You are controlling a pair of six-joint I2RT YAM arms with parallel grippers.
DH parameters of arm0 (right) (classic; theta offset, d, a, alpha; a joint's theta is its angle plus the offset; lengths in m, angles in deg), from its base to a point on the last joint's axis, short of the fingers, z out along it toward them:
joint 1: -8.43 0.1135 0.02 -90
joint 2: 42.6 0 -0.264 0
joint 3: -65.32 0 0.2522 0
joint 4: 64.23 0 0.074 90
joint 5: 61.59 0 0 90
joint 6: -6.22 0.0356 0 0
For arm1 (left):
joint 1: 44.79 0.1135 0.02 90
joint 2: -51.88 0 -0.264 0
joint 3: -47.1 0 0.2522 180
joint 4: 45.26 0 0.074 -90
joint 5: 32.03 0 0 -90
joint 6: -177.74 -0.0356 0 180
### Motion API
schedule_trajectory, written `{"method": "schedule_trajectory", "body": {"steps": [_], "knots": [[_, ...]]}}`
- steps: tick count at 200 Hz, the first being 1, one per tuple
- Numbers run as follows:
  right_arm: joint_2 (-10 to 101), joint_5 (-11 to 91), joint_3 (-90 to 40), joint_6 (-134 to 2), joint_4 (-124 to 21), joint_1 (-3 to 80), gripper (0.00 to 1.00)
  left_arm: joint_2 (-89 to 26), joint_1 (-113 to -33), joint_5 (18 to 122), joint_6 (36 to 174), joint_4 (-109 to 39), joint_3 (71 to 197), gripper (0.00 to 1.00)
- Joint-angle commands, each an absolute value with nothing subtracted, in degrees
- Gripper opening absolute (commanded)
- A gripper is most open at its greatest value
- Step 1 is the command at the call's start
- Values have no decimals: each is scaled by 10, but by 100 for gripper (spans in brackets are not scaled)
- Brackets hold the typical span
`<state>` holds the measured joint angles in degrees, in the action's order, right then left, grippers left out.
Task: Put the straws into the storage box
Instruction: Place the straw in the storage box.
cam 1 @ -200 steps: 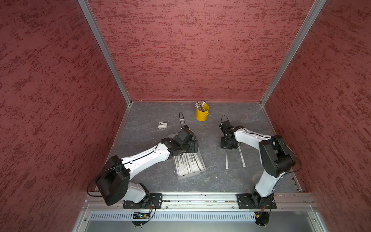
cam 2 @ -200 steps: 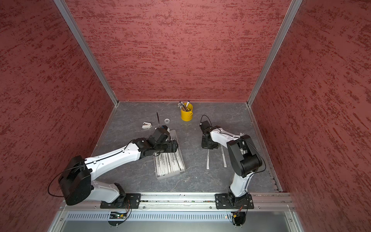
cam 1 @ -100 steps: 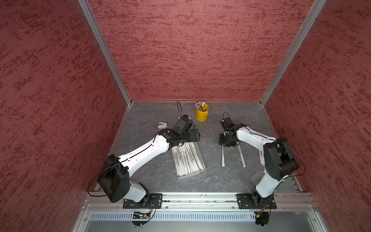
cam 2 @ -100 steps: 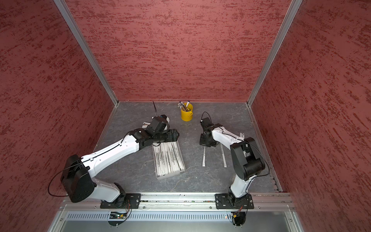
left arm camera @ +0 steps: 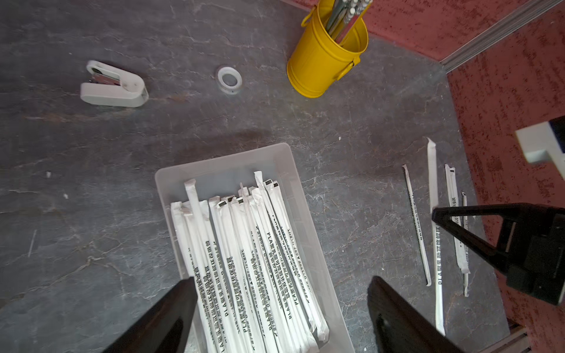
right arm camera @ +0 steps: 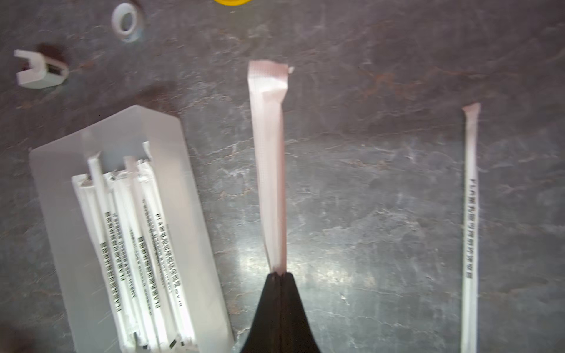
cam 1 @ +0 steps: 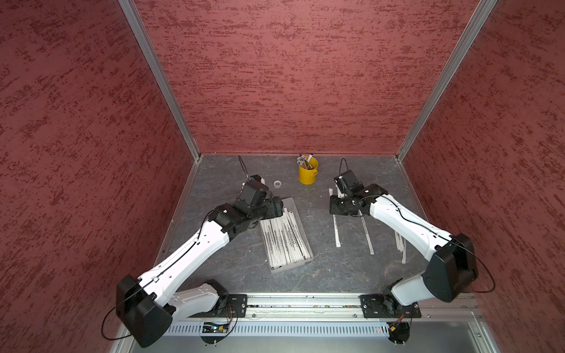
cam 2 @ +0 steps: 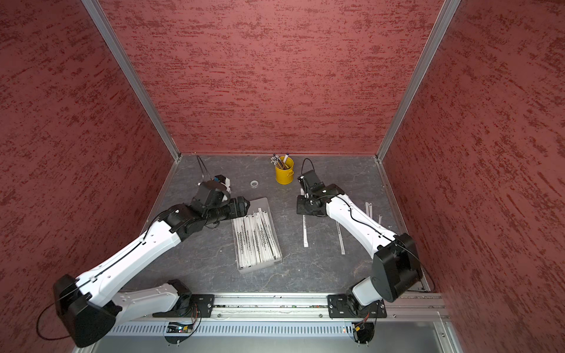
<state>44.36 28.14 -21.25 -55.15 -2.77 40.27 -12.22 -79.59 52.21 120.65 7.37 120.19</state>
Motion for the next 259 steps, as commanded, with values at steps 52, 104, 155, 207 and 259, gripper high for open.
{"method": "schedule_trajectory", "body": {"steps": [52,104,155,207,259], "knots": [[612,231,-332,-493,-97,575,0,-29,-758,488,1224,124,1091,90],[677,230,-328,-468,-136,584,0,-24,-742,500,1220,117,1078,90],[693,241,-304,-449,-151,586,6,-33,-742,511,1221,106,1076,90],[668,252,-306,-455,-147,588,28,-54,-742,534,1206,107,1092,90],[582,262,-266,-466,-150,587,44,-73,-732,552,1193,116,1115,90]]}}
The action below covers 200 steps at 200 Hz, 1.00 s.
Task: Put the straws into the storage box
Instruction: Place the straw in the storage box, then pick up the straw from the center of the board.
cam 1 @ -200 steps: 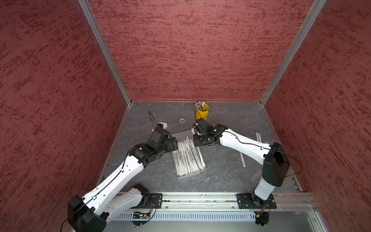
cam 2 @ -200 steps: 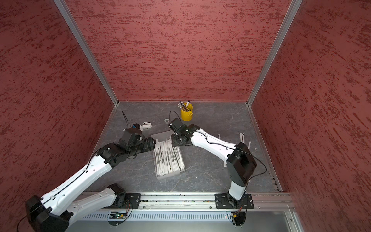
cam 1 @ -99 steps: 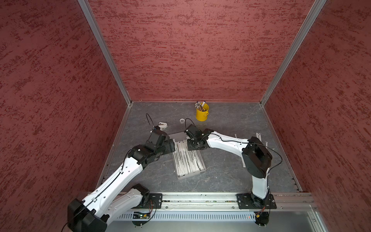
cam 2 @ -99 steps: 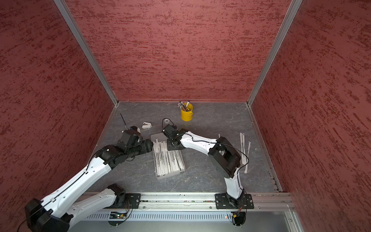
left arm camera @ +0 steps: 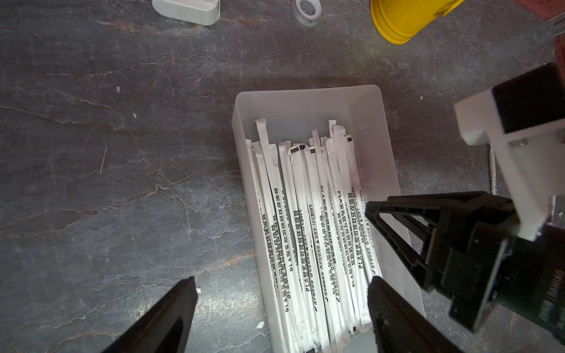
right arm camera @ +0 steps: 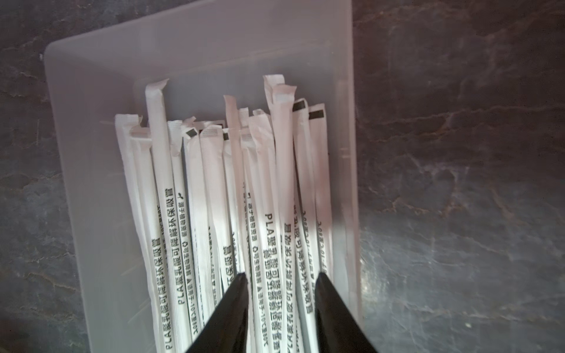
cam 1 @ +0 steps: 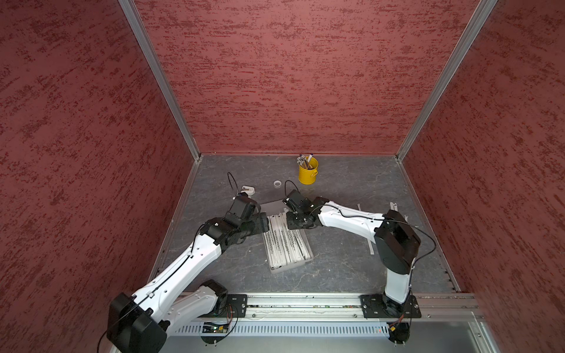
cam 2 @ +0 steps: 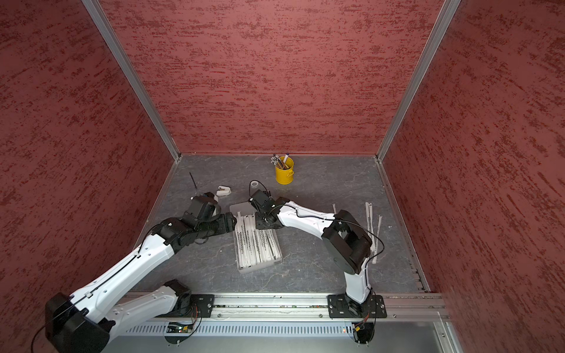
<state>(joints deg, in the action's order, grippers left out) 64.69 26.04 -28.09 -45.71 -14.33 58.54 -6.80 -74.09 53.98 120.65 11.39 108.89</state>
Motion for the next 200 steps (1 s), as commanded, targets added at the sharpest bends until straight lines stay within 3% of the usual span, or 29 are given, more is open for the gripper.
{"method": "schedule_trajectory", "body": {"steps": [1,40,97,141,200], "knots": [[580,262,-266,-467,-149,587,44,-73,-732,552,1193,117,1116,90],[477,271,-213,-489,-122,540,51,-77,-732,549,1203,118,1140,90],[373,260,-112,-541,-66,333,53,-88,-779,536,1226,57,1135,90],[400,244,-60,-564,-73,208,55,-147,-822,557,1226,-11,1142,90],[515,244,-40,-577,-126,153,58,-188,-808,583,1203,-24,1140,91]]}}
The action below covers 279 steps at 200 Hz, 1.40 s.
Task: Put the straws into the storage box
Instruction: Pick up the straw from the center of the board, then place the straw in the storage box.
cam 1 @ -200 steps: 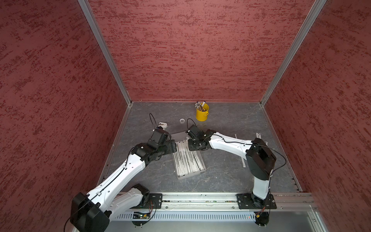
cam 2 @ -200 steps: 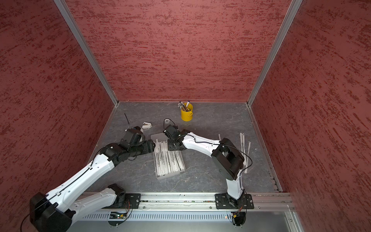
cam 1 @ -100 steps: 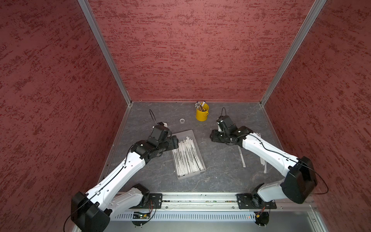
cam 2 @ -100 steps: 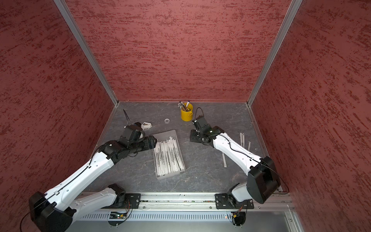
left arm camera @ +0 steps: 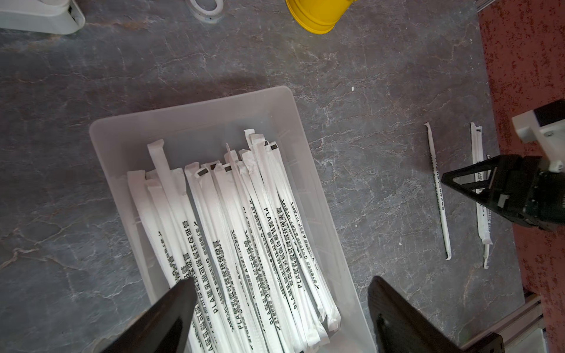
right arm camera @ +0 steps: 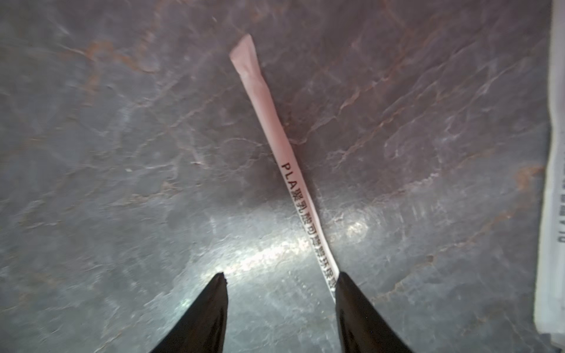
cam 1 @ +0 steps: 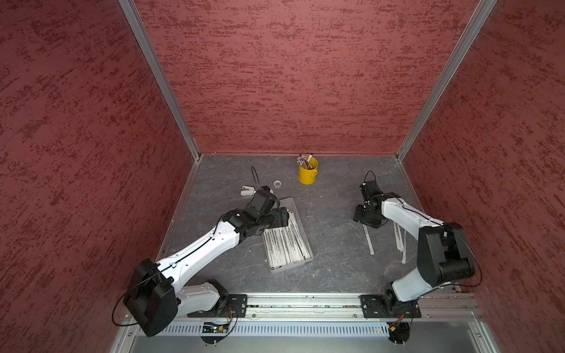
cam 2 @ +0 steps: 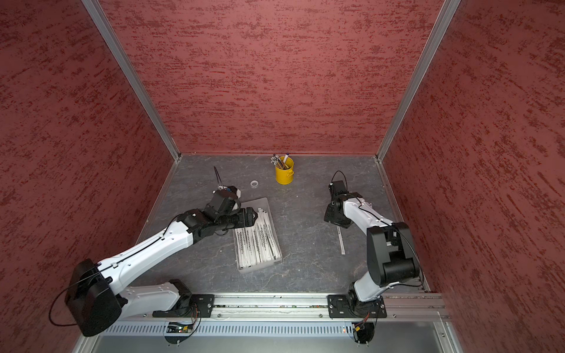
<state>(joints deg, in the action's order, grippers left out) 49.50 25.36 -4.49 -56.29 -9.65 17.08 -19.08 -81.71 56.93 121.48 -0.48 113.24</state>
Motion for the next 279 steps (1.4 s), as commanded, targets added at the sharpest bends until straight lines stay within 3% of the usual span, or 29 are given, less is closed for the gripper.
{"method": "schedule_trajectory", "body": {"steps": [1,26,39,52,95,136,181,217,279], "knots": [[516,245,-39,-577,-126,152,58,-188,-807,583,1203,-24,1140,91],[550,254,-37,-583,-142,140,53,-181,-795,591,1209,-31,1122,91],[557,257,-37,-587,-146,138,44,-181,-793,590,1210,-29,1119,91],[558,276,-36,-594,-149,139,23,-181,-791,588,1210,-27,1119,91],[505,261,-40,-631,-128,194,1,-161,-763,580,1201,1,1115,91],[424,247,-148,-599,-36,372,0,-107,-732,544,1202,54,1102,91],[549,235,-312,-498,-81,583,0,-93,-746,549,1235,47,1087,90],[641,205,-352,-479,-105,593,0,-97,-759,551,1241,41,1080,90],[681,227,-279,-450,-132,585,0,-107,-763,561,1241,18,1065,90]]}}
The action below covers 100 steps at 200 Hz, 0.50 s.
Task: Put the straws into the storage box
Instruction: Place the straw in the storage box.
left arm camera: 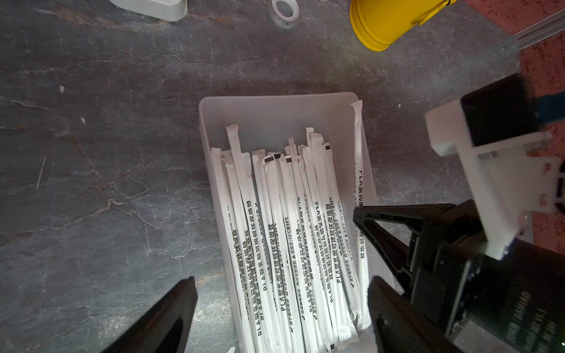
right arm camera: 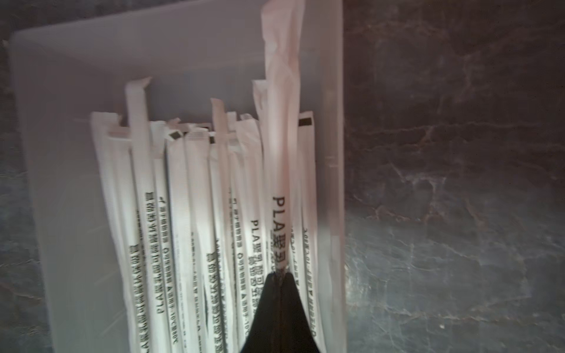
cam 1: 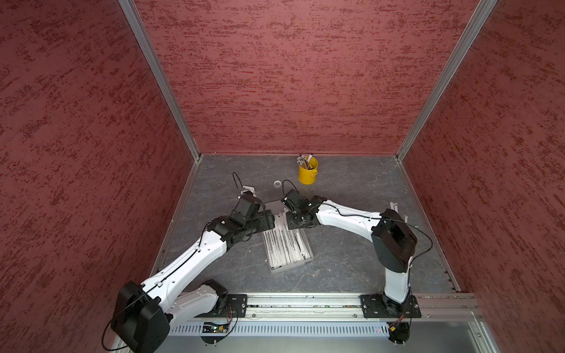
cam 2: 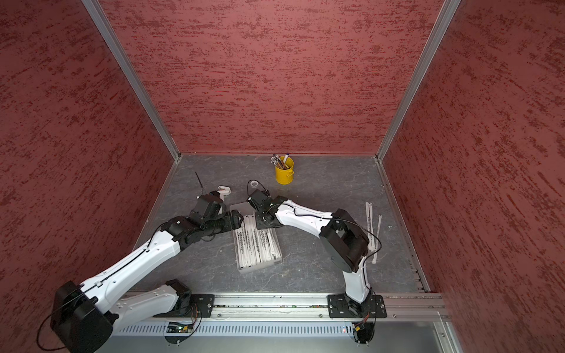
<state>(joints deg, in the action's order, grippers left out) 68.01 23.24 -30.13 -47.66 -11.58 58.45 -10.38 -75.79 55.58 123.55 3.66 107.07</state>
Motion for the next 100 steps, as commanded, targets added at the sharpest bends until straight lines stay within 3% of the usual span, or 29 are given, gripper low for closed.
{"method": "schedule_trajectory", "body": {"steps": [1,39,100], "knots": [[681,228,-277,-449,-131,585,0,-106,-763,560,1241,17,1065,90],[684,233,-263,-438,-128,585,2,-106,-763,558,1240,16,1064,90],[616,216,-280,-440,-69,585,29,-97,-773,546,1238,37,1084,90]]}}
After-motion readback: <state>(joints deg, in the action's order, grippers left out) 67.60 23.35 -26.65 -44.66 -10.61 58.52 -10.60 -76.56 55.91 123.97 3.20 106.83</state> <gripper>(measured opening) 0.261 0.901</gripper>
